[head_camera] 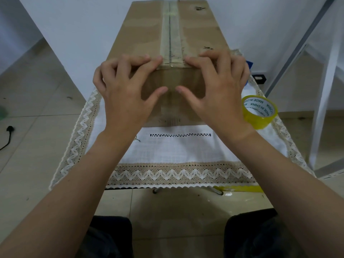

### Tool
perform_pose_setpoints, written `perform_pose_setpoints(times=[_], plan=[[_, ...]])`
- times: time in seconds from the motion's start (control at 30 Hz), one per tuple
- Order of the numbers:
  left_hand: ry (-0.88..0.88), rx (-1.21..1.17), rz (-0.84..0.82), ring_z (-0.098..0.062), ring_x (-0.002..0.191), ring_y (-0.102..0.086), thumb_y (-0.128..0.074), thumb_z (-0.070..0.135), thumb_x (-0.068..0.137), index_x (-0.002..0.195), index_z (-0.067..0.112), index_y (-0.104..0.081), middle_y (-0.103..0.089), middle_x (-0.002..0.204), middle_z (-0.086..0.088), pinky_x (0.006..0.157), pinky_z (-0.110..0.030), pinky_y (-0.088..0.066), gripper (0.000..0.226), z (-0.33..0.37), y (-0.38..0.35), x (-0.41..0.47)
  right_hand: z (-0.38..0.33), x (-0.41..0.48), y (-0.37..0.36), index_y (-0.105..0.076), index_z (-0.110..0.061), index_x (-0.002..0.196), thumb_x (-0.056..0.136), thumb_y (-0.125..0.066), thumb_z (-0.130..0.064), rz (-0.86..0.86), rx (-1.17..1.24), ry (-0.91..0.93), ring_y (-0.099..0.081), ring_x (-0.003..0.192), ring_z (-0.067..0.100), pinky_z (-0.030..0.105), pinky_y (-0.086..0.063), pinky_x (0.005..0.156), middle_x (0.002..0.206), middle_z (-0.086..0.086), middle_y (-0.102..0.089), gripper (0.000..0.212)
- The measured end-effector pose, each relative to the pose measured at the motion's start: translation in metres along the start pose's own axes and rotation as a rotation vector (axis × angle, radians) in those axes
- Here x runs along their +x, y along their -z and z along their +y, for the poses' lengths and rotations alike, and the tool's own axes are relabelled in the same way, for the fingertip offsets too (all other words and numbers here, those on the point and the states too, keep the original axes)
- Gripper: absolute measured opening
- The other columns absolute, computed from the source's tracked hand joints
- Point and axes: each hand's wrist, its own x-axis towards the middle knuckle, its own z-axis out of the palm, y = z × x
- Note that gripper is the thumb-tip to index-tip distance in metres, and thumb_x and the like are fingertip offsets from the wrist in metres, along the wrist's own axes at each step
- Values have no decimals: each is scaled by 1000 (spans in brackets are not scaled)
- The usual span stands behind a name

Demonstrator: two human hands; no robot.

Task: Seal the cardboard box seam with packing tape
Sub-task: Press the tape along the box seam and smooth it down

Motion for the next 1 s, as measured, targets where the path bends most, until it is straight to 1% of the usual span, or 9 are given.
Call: perform_pose_setpoints(times=[0.1,0.2,0.3,0.4,0.5,0.6,0.7,0.9,1.0], plan=[[95,-73,62,-30,117,-53,-62,63,93,119,40,-74,-67,117,11,104,-45,-29,36,10,1,9,-8,12,2,-72,-30,113,88,-65,-70,32,34,-47,-52,112,31,48,-40,101,118,2,-61,48],[167,-83,75,-25,115,-52,-59,66,92,107,40,-76,-65,105,10,101,-46,-30,34,16,-1,18,-16,23,2,-70,-30,100,86,-63,-75,43,52,-103,-51,109,28,44,-41,94,112,-4,-61,48],[199,-114,73,-22,114,-52,-61,65,91,99,39,-77,-64,100,12,99,-45,-30,32,17,-1,24,-19,31,2,-68,-33,95,82,-61,-80,15,30,-138,-49,108,26,42,-39,90,106,-15,-61,50],[196,-132,56,-22,114,-52,-61,62,92,97,40,-77,-64,98,12,98,-46,-30,28,17,0,25,-18,36,3,-71,-39,95,79,-64,-81,-15,72,-173,-45,109,21,37,-31,88,105,-19,-59,45],[181,-137,38,-22,113,-51,-61,60,93,98,41,-77,-63,96,12,97,-44,-29,25,15,2,24,-15,37,4,-75,-41,95,81,-68,-74,-46,140,-190,-38,108,16,34,-25,88,103,-22,-54,36],[164,-151,13,-20,114,-50,-61,56,95,102,44,-76,-57,95,17,97,-40,-27,21,13,4,24,-12,36,7,-77,-43,94,84,-71,-66,-72,192,-191,-41,109,19,34,-26,90,103,-23,-54,26],[172,-168,-5,-18,116,-49,-61,53,96,104,44,-75,-60,99,16,99,-37,-25,18,13,5,23,-10,36,9,-78,-41,93,87,-71,-60,-93,219,-198,-42,111,20,34,-27,92,104,-23,-55,20],[219,-163,-13,-18,118,-49,-56,37,96,103,40,-74,-57,100,17,101,-39,-26,20,19,7,23,-7,38,13,-77,-42,96,90,-70,-56,-125,205,-197,-38,110,16,34,-26,93,110,-18,-61,17],[254,-150,-18,-16,119,-48,-60,53,93,100,40,-74,-53,99,21,102,-41,-27,20,20,6,24,-10,39,12,-78,-43,96,87,-68,-66,-96,183,-210,-42,113,18,35,-30,93,107,-19,-59,27]])
